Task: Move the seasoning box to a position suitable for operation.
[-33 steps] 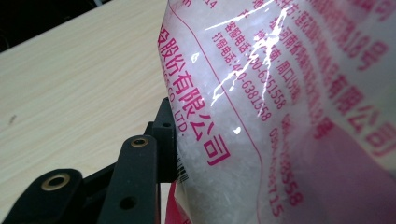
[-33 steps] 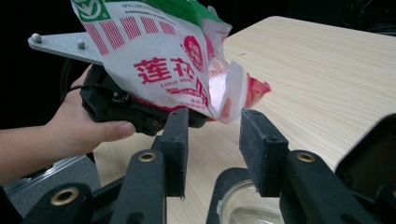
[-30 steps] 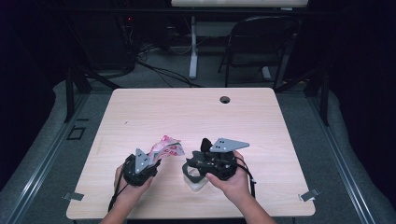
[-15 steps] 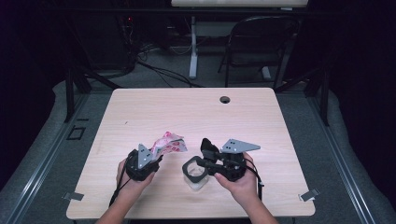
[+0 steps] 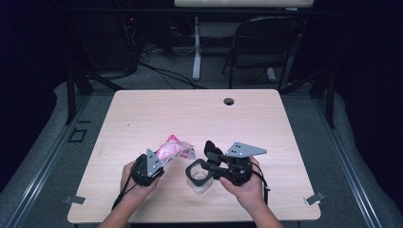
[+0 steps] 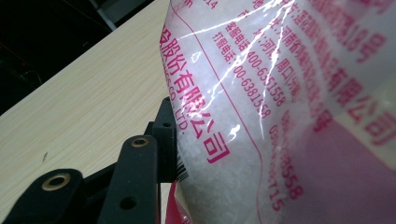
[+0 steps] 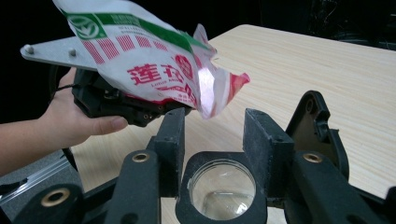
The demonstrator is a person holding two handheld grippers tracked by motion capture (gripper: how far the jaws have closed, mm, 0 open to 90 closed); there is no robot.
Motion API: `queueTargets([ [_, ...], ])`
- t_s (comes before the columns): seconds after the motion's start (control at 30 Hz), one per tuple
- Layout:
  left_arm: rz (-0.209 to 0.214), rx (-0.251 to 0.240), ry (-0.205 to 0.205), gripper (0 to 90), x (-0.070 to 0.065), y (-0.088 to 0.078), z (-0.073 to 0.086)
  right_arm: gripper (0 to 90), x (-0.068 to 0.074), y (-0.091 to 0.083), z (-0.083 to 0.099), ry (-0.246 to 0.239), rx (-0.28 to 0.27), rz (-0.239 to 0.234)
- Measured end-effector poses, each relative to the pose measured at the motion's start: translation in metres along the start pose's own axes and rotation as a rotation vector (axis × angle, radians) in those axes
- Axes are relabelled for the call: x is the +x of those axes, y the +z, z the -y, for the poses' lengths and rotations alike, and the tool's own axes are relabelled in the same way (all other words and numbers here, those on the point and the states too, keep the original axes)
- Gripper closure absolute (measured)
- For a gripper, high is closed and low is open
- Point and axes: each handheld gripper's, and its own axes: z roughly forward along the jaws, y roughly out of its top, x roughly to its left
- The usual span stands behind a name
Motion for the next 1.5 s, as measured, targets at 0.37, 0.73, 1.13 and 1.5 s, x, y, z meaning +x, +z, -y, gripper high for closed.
queueTargets([
  [0.37, 0.031, 0.01, 0.039, 61.4, -0.013, 0.002, -0.001, 58.1, 0.006, -0.004, -0.009, -0.032, -0.025, -0.008],
  [0.73, 0.037, 0.021, 0.072, 61.4, -0.02, 0.001, -0.002, 57.1, 0.015, -0.002, -0.017, -0.063, -0.022, -0.035],
  [1.13, 0.01, 0.038, 0.103, 61.5, -0.02, -0.008, 0.002, 55.3, 0.024, 0.007, -0.022, -0.117, -0.003, -0.059],
  [1.5, 0.004, 0.047, 0.096, 61.5, -0.018, -0.012, 0.006, 55.3, 0.03, 0.015, -0.026, -0.148, 0.002, -0.1],
])
